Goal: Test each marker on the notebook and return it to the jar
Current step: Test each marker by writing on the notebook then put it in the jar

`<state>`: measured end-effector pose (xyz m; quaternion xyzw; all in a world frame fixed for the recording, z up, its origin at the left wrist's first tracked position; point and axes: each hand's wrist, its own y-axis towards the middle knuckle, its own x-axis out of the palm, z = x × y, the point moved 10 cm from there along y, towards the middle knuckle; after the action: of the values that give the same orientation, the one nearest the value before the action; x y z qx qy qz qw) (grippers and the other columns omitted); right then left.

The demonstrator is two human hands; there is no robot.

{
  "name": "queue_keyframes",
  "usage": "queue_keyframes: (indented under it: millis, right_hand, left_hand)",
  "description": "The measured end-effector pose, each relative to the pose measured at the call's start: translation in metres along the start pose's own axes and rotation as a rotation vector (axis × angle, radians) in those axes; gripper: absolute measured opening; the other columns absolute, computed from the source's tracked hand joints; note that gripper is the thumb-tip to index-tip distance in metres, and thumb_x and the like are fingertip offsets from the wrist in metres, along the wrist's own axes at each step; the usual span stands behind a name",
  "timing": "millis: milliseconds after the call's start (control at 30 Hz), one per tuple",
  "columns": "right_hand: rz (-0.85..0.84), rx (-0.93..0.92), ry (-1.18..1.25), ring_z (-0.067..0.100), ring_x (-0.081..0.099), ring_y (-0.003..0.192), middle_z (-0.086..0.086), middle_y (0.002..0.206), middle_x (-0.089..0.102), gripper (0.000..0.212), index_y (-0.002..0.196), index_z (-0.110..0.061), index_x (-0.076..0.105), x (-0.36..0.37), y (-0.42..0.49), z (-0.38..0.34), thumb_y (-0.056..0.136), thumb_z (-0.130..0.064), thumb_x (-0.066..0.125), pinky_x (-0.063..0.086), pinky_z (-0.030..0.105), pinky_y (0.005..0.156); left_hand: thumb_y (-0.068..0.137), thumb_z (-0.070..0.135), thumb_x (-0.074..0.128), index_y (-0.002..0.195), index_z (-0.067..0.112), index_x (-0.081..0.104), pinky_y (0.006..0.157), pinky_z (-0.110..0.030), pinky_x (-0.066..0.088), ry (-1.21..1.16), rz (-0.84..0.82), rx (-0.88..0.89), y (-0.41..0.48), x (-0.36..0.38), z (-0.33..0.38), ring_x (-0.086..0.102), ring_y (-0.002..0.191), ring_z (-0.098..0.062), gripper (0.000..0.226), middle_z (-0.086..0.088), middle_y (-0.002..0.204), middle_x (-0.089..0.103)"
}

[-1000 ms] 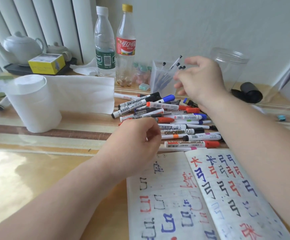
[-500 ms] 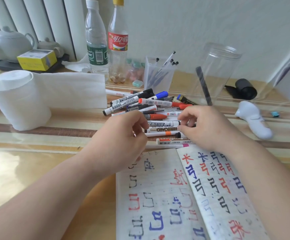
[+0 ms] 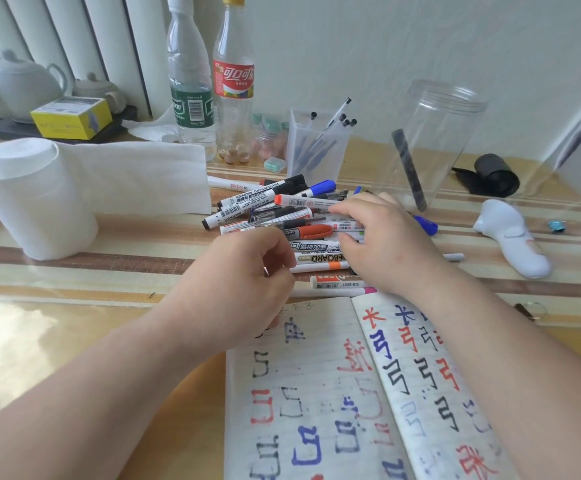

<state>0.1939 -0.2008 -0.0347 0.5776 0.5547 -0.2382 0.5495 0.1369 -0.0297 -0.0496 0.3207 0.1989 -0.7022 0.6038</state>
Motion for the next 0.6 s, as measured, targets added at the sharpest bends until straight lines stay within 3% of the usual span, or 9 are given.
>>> queue_keyframes:
  millis: [133, 233, 367, 433, 500, 533, 600]
  right_hand:
    - [-0.033, 0.053, -0.103, 0.022, 0.043, 0.117, -0.004, 0.121, 0.062, 0.036, 0.130, -0.026, 0.066, 0.004, 0.002, 0.008, 0.095, -0.022, 0.057, 0.036, 0.039, 0.102]
    - [-0.036, 0.047, -0.129, 0.025, 0.043, 0.114, -0.004, 0.109, 0.061, 0.022, 0.114, -0.025, 0.073, 0.003, 0.002, 0.008, 0.098, -0.022, 0.058, 0.034, 0.039, 0.099]
    - [0.076, -0.049, -0.110, 0.025, 0.051, 0.103, -0.004, 0.095, 0.067, 0.015, 0.104, -0.025, 0.079, -0.026, -0.003, -0.003, 0.097, -0.025, 0.066, 0.039, 0.043, 0.093]
    - [0.071, -0.074, 0.004, 0.017, 0.061, 0.093, -0.011, 0.088, 0.069, 0.018, 0.109, -0.035, 0.076, -0.044, -0.013, -0.006, 0.095, -0.036, 0.066, 0.049, 0.039, 0.083]
    - [-0.048, -0.070, 0.210, 0.001, 0.068, 0.088, -0.020, 0.083, 0.073, 0.025, 0.114, -0.053, 0.069, -0.048, -0.027, -0.006, 0.091, -0.052, 0.060, 0.054, 0.030, 0.076]
    - [-0.117, -0.072, 0.344, -0.001, 0.070, 0.083, -0.019, 0.079, 0.075, 0.026, 0.114, -0.056, 0.069, -0.047, -0.034, -0.008, 0.090, -0.055, 0.059, 0.052, 0.025, 0.073]
    - [-0.187, -0.095, 0.638, 0.006, 0.067, 0.063, -0.002, 0.072, 0.075, 0.027, 0.117, -0.044, 0.074, -0.048, -0.043, -0.013, 0.091, -0.045, 0.066, 0.048, 0.017, 0.065]
  left_hand:
    - [0.092, 0.014, 0.053, 0.086, 0.030, 0.059, 0.050, -0.024, 0.054, -0.006, -0.001, -0.003, 0.000, 0.001, -0.002, 0.069, 0.052, -0.007, 0.018, 0.008, 0.061, 0.072]
    - [0.093, 0.014, 0.054, 0.086, 0.030, 0.058, 0.052, -0.024, 0.055, 0.001, -0.020, 0.017, 0.001, 0.001, -0.001, 0.070, 0.052, -0.008, 0.018, 0.009, 0.062, 0.072]
    - [0.095, 0.014, 0.054, 0.089, 0.032, 0.057, 0.059, -0.038, 0.061, -0.073, -0.026, 0.039, 0.002, 0.001, -0.001, 0.071, 0.052, -0.011, 0.019, 0.016, 0.074, 0.071]
    - [0.096, 0.020, 0.059, 0.095, 0.037, 0.053, 0.058, -0.045, 0.062, -0.157, -0.028, 0.030, 0.001, 0.000, -0.003, 0.073, 0.054, -0.015, 0.017, 0.018, 0.087, 0.067]
    - [0.094, 0.035, 0.066, 0.102, 0.040, 0.047, 0.057, -0.046, 0.063, -0.217, -0.022, -0.001, 0.001, -0.002, -0.006, 0.074, 0.058, -0.017, 0.022, 0.015, 0.096, 0.062]
    - [0.091, 0.044, 0.069, 0.105, 0.041, 0.044, 0.055, -0.045, 0.063, -0.234, -0.017, -0.017, 0.001, -0.003, -0.008, 0.075, 0.060, -0.017, 0.029, 0.014, 0.098, 0.060]
    - [0.083, 0.059, 0.072, 0.111, 0.046, 0.040, 0.052, -0.043, 0.063, -0.254, -0.019, -0.038, -0.001, -0.004, -0.009, 0.076, 0.063, -0.018, 0.044, 0.015, 0.105, 0.055]
